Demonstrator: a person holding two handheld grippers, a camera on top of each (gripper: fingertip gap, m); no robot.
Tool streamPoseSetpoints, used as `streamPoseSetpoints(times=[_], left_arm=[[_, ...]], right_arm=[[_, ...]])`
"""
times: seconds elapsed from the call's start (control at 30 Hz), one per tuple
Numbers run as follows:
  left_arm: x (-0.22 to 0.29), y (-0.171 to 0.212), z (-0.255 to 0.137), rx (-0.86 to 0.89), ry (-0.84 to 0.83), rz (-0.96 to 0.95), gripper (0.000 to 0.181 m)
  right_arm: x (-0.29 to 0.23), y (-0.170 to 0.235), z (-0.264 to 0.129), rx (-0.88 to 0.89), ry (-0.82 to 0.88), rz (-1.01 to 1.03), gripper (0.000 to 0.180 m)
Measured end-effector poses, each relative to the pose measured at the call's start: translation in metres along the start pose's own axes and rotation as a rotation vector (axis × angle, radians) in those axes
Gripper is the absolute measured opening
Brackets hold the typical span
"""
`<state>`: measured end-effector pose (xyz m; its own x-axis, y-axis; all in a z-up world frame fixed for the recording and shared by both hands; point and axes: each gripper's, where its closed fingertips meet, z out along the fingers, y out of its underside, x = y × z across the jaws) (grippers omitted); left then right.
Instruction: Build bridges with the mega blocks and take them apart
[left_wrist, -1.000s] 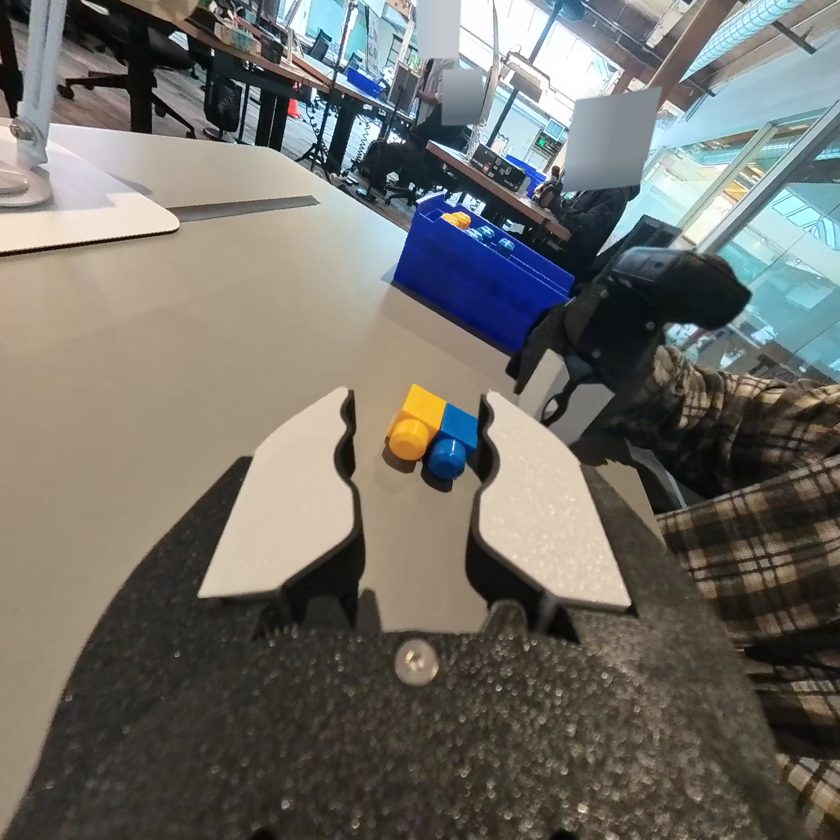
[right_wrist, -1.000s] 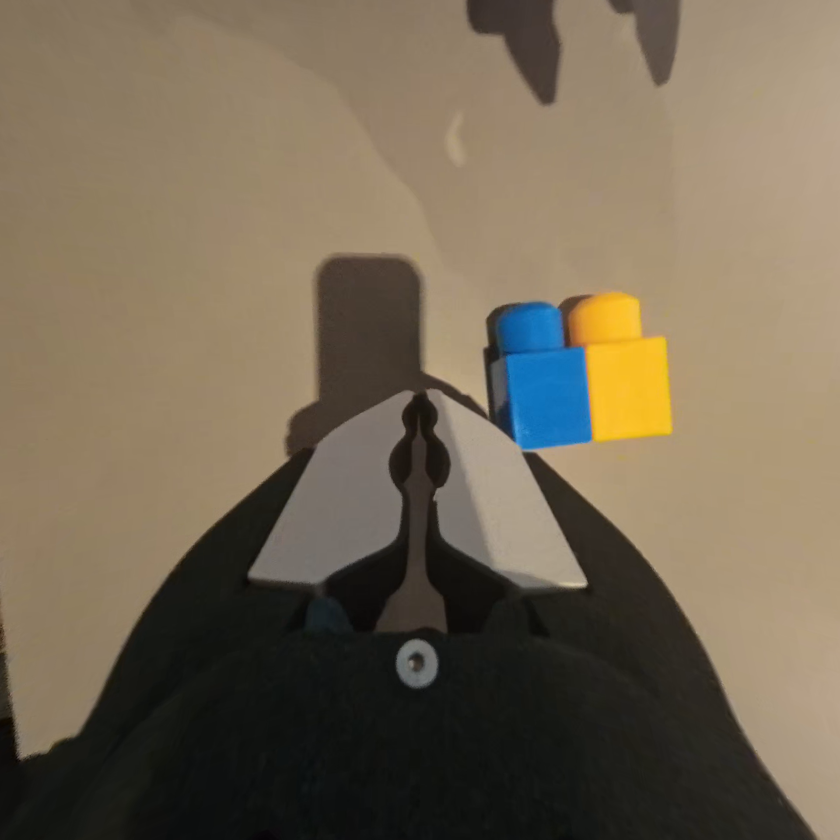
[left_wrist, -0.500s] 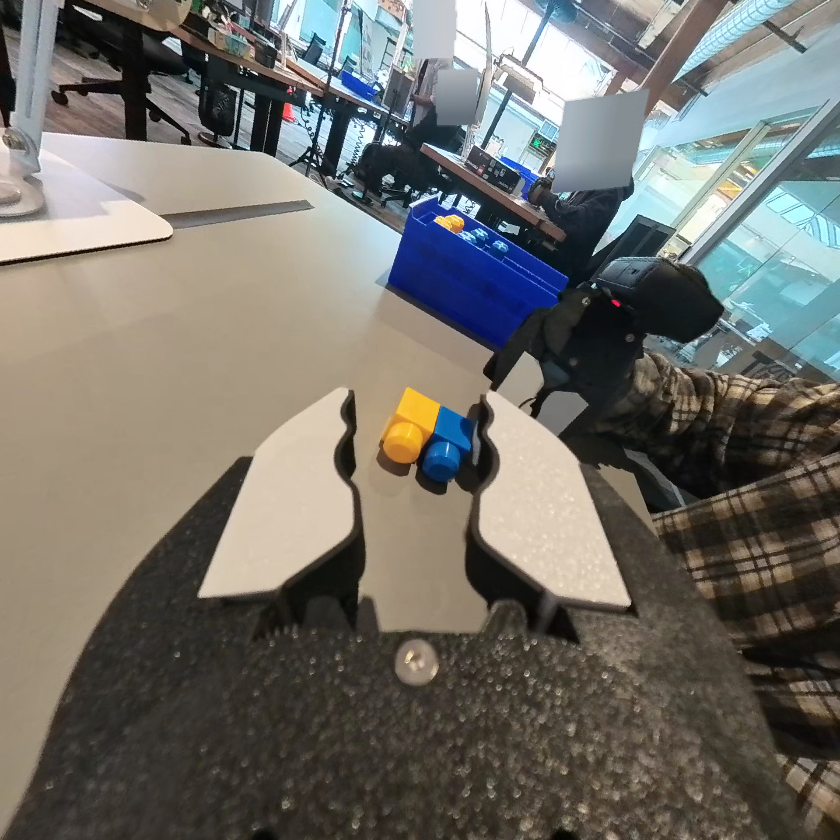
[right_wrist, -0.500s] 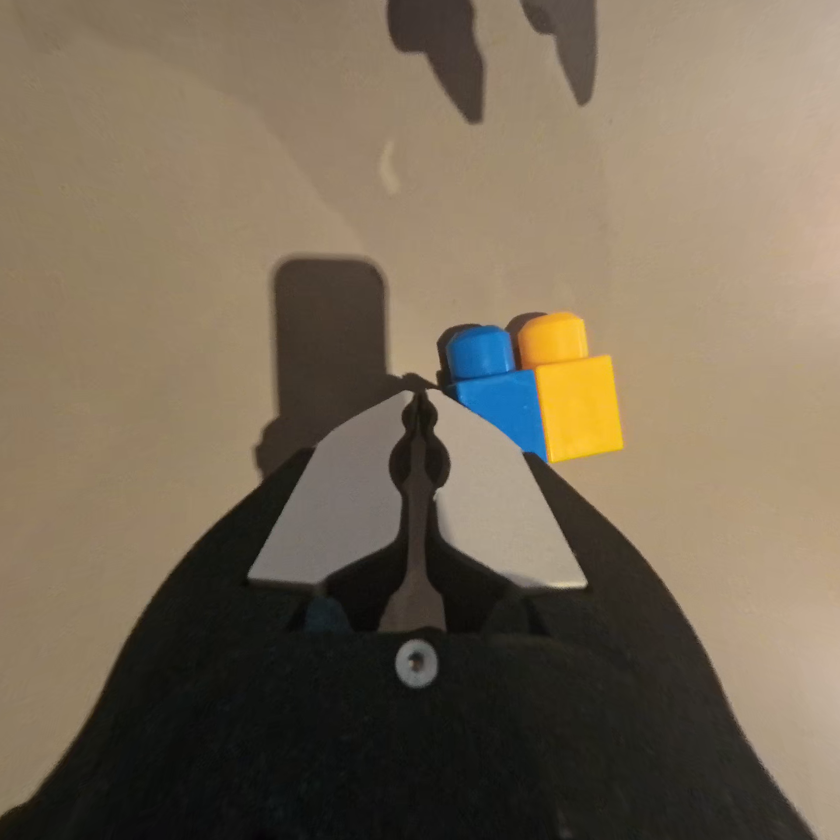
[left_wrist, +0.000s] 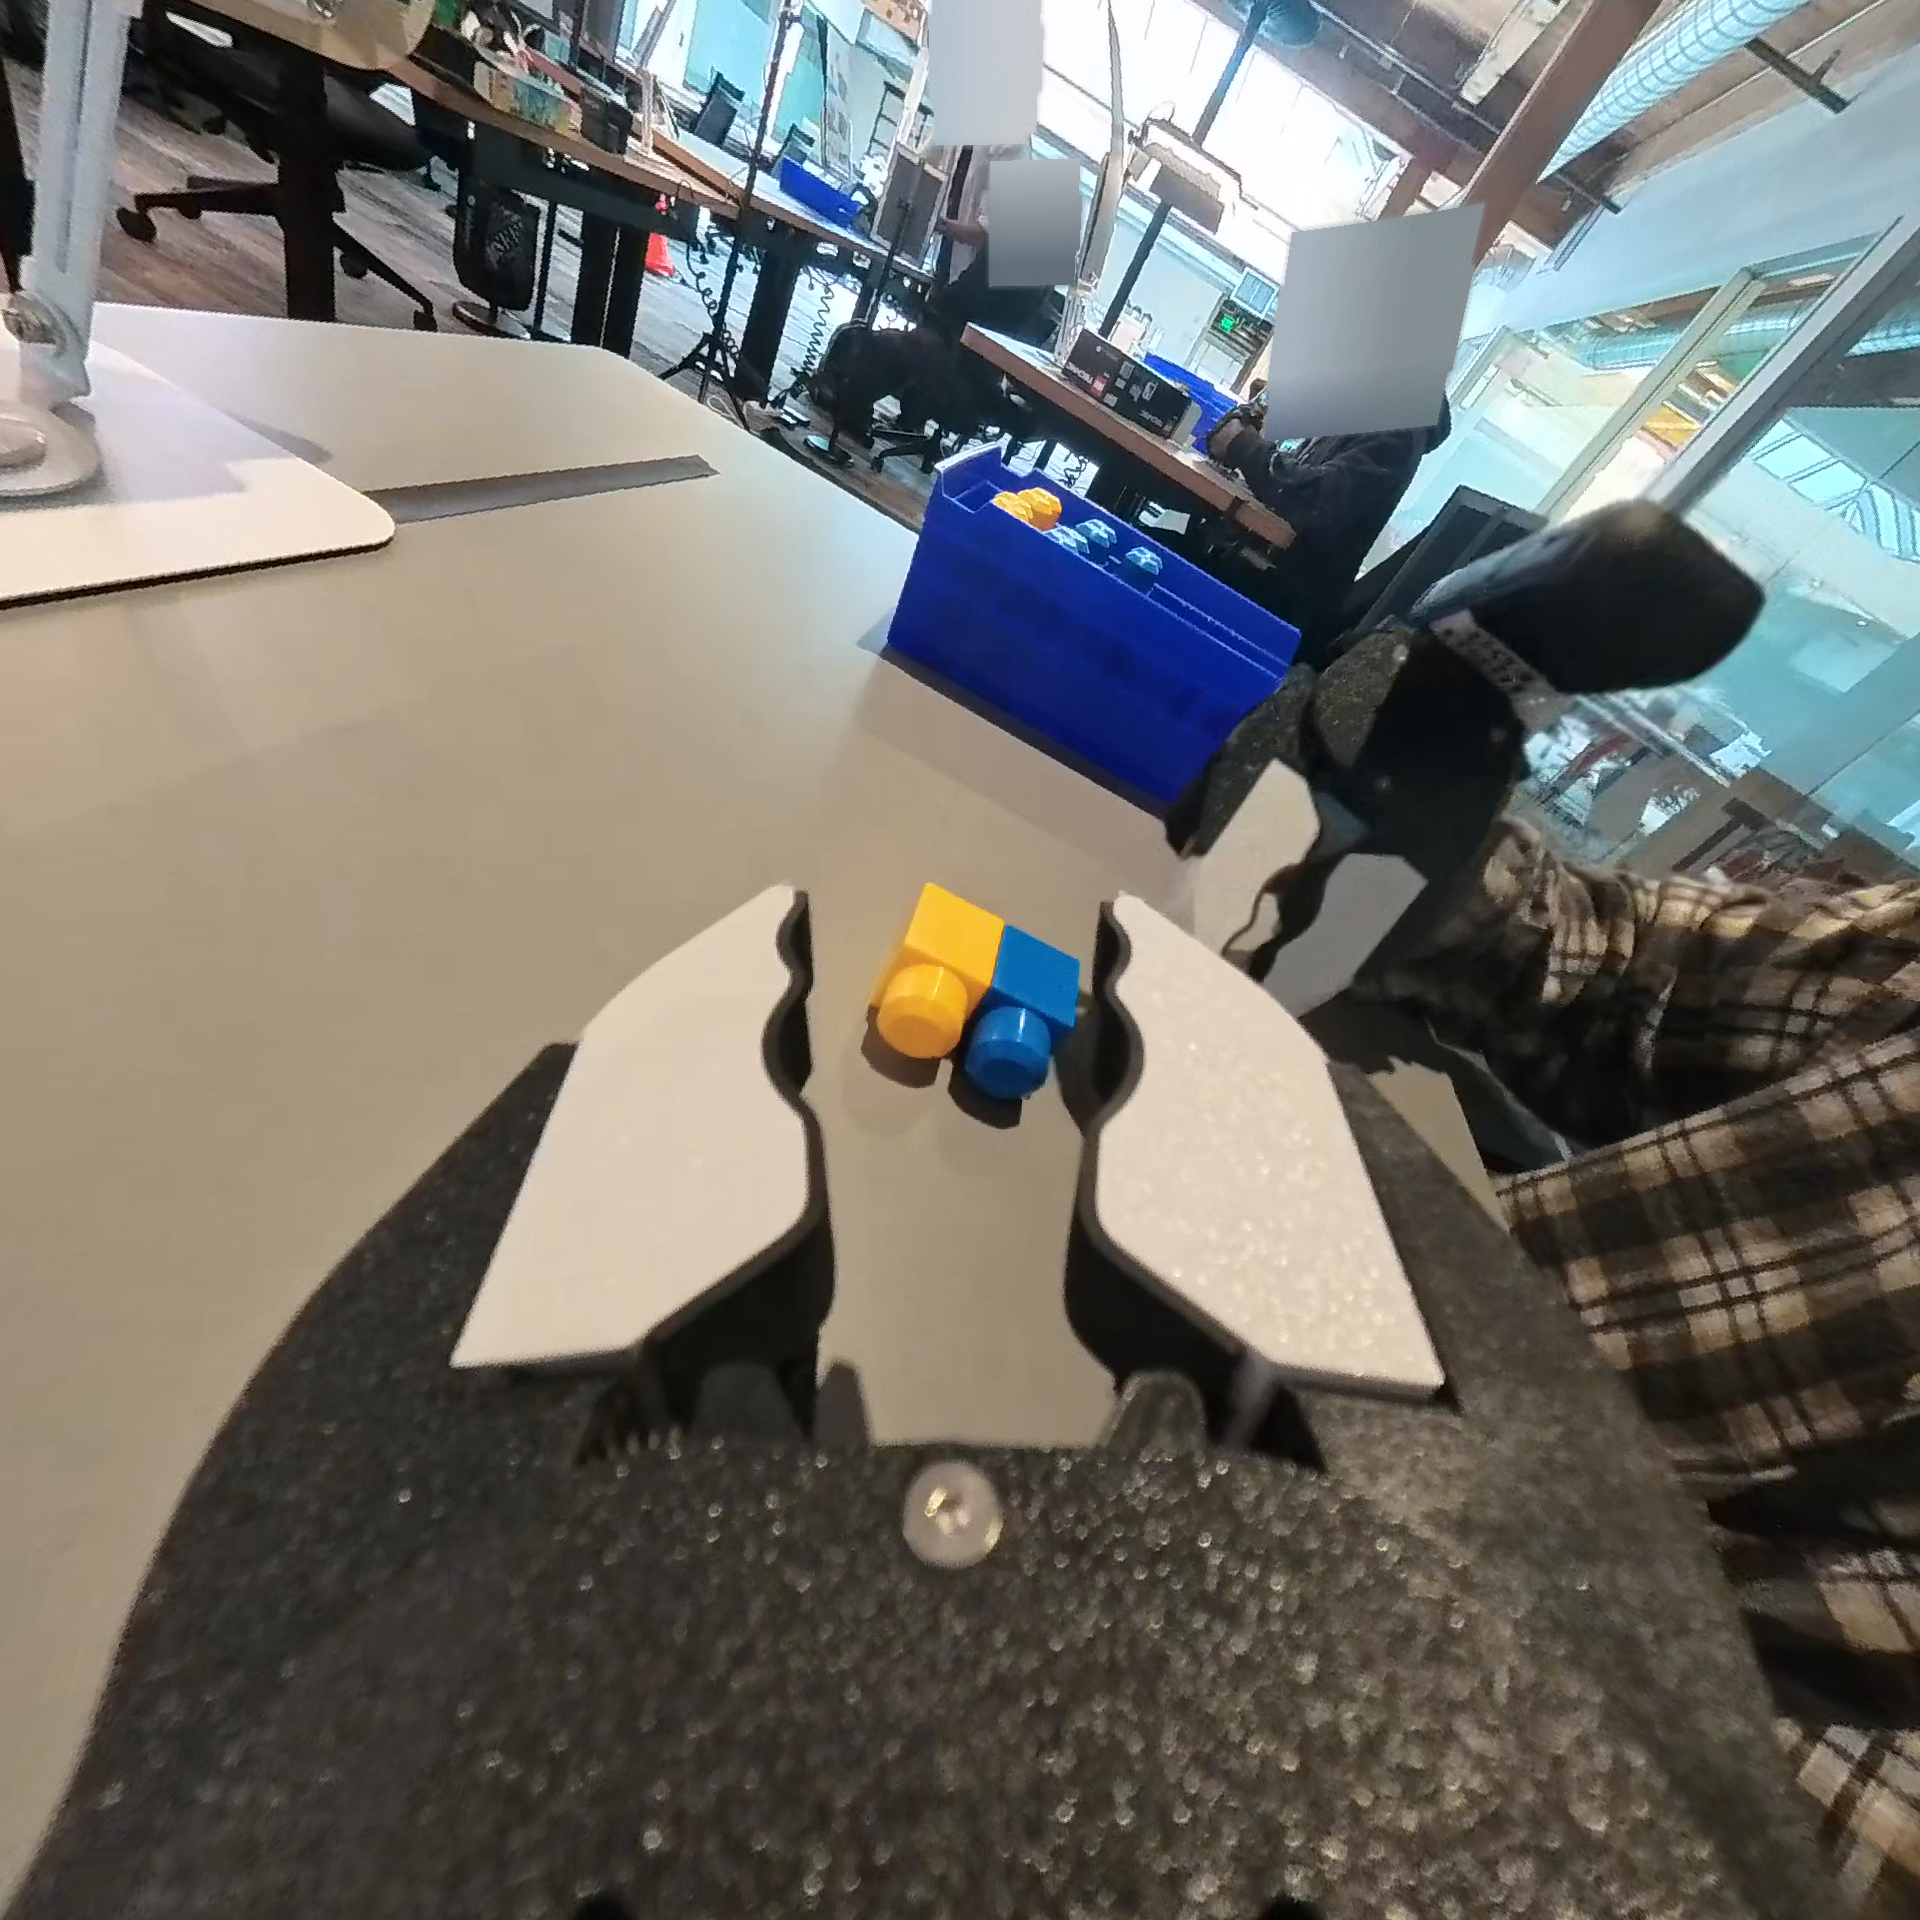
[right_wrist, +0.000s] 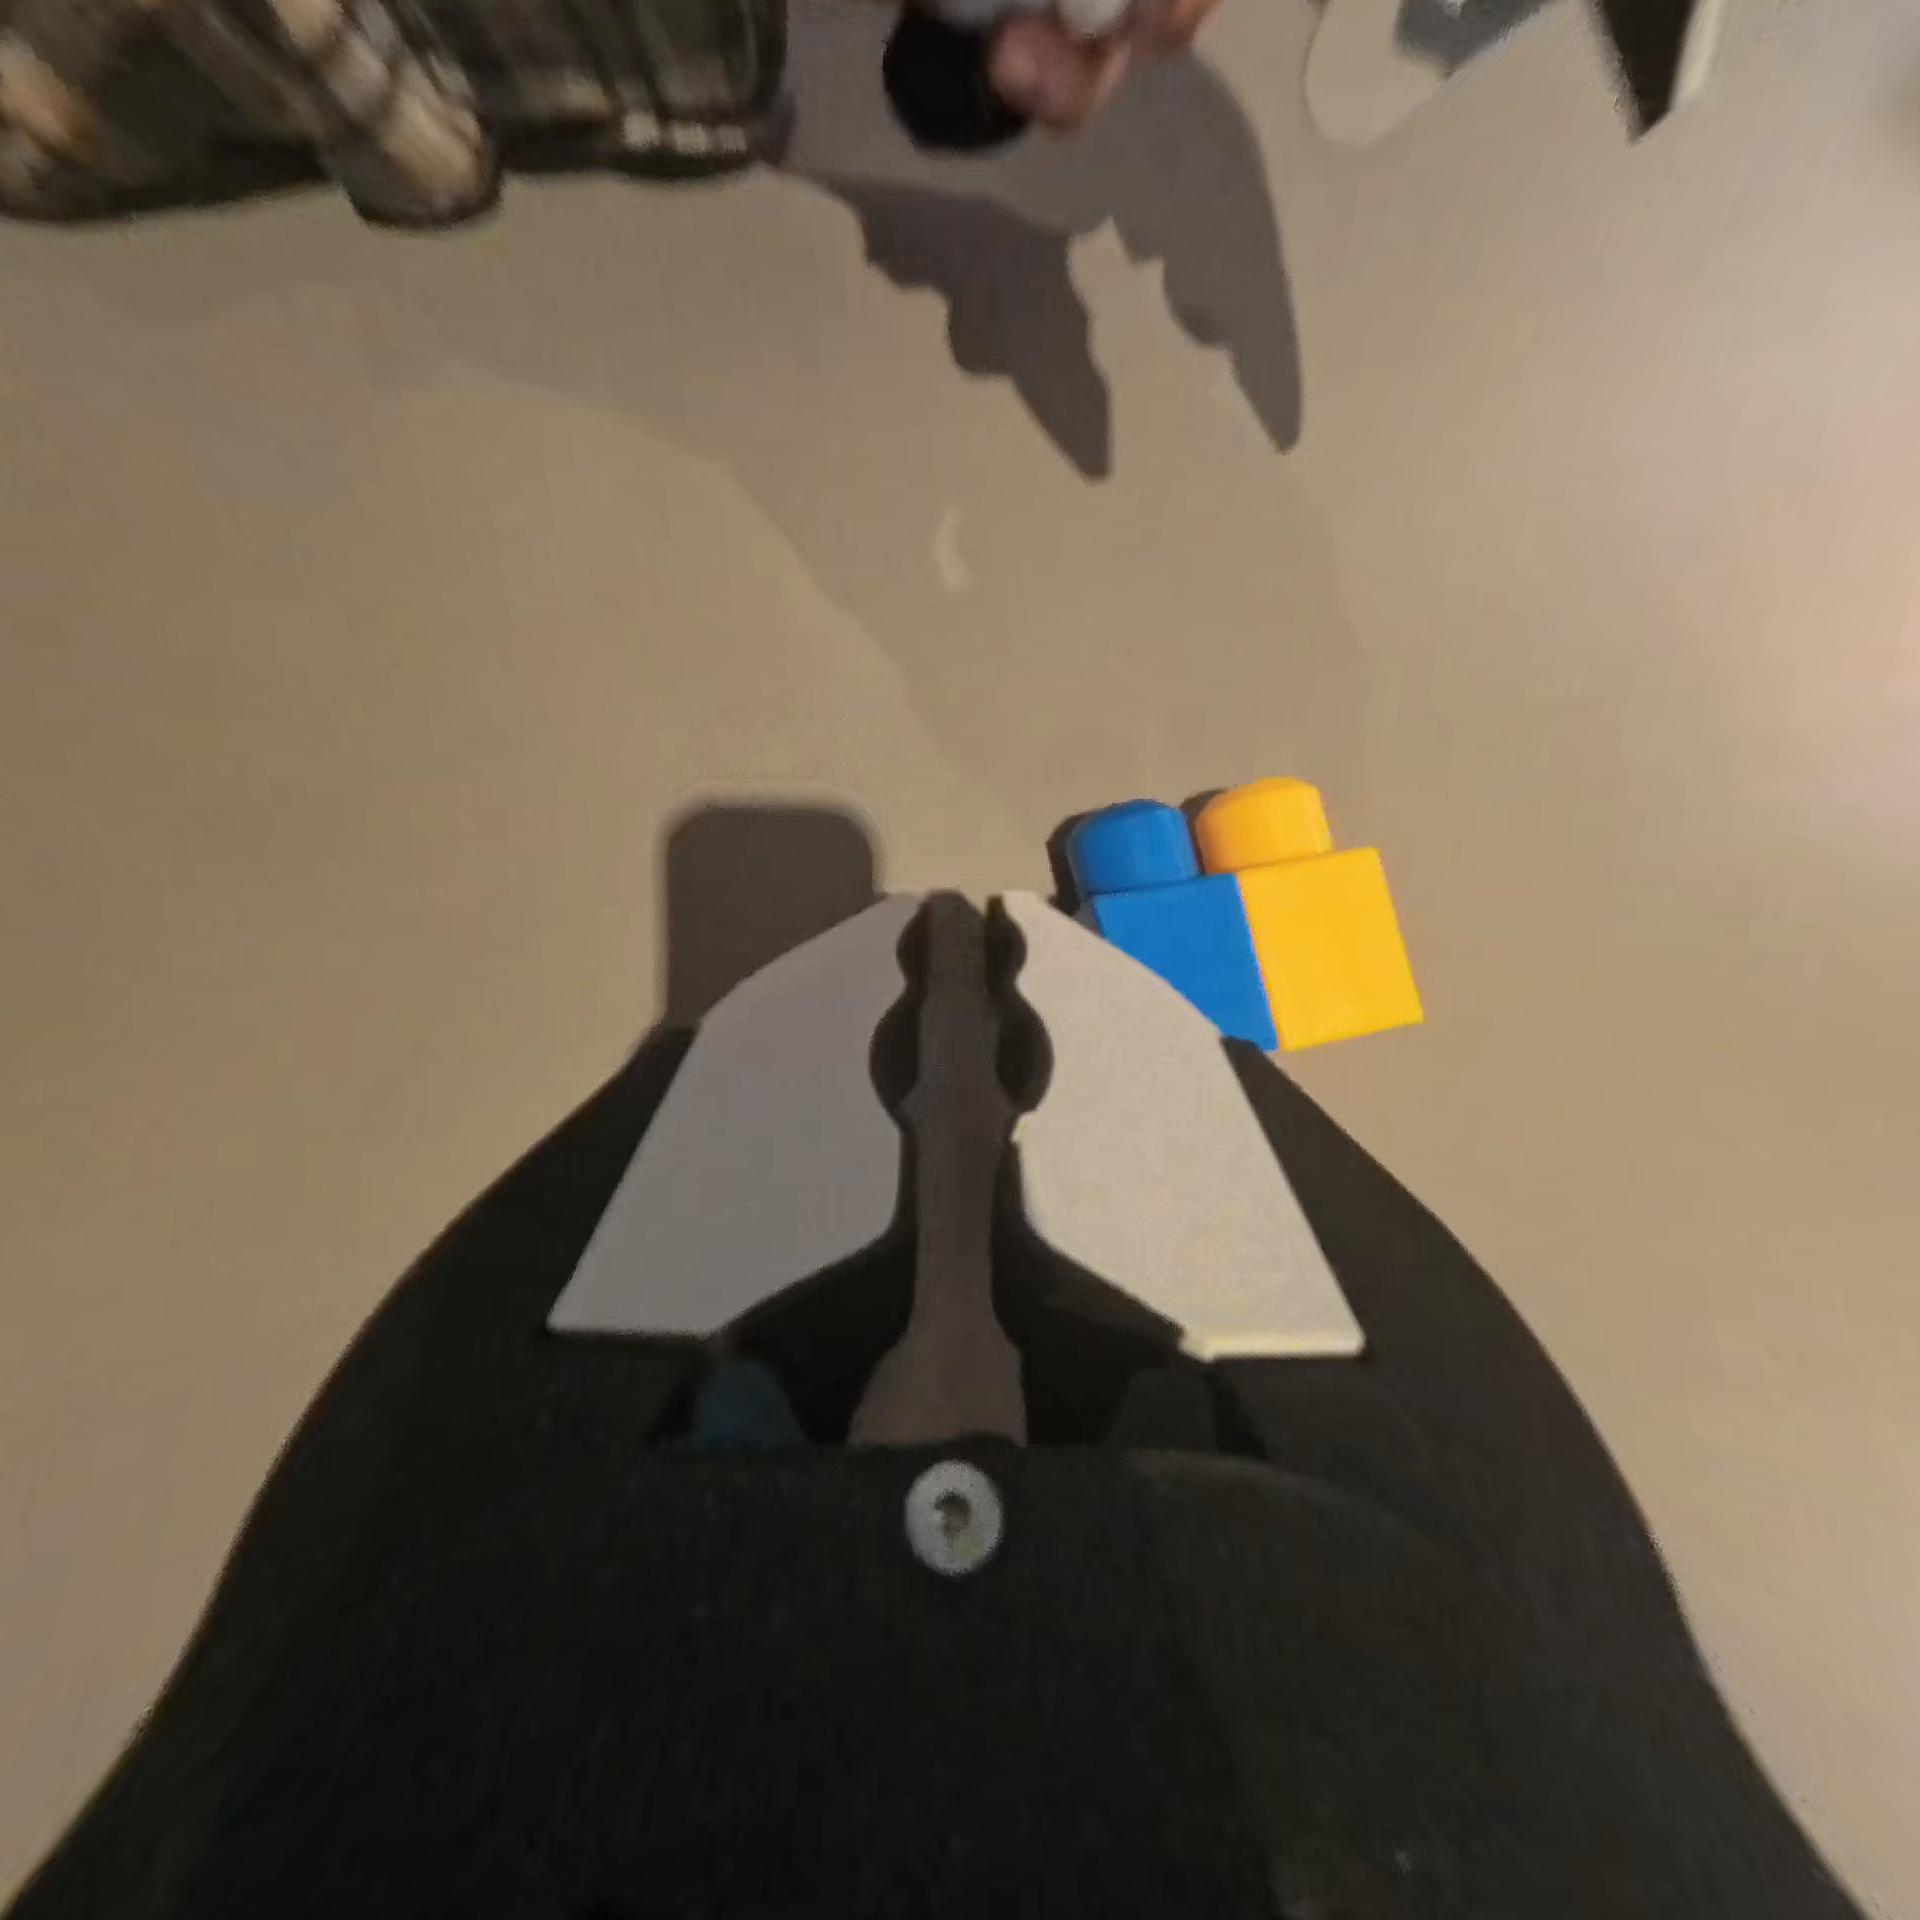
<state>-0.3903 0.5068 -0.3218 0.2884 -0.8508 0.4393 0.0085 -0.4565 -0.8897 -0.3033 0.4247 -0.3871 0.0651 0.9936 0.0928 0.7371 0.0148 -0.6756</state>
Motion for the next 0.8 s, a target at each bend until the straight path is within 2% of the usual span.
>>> streamPoseSetpoints(times=[0.03,0.1,0.23,0.4,0.5,0.6,0.7,0.8], left_arm=[[0.0,-0.001,-0.001,0.004,-0.003,0.002,0.052],[0.0,-0.003,-0.002,0.015,-0.007,0.007,0.052],[0.005,-0.012,-0.007,0.038,-0.041,0.037,0.058],[0.051,-0.053,-0.051,0.112,-0.072,0.087,0.062],[0.071,-0.073,-0.114,0.08,-0.217,0.16,0.063],[0.062,-0.077,-0.204,-0.014,-0.489,0.228,0.063],[0.04,-0.053,-0.291,-0.165,-0.66,0.229,0.064],[0.023,-0.014,-0.34,-0.297,-0.683,0.154,0.064]], right_arm=[[0.001,-0.003,-0.005,0.062,0.008,0.007,0.015],[0.007,-0.005,-0.015,0.184,0.043,0.022,0.021],[0.018,-0.006,-0.032,0.398,0.09,0.087,0.046],[0.032,0.005,-0.041,0.462,0.137,0.148,0.057],[0.032,0.007,-0.04,0.448,0.142,0.149,0.056],[0.024,0.005,-0.035,0.42,0.134,0.102,0.056],[0.01,0.002,-0.025,0.386,0.091,0.047,0.057],[-0.002,-0.001,-0.017,0.365,0.055,-0.017,0.059]])
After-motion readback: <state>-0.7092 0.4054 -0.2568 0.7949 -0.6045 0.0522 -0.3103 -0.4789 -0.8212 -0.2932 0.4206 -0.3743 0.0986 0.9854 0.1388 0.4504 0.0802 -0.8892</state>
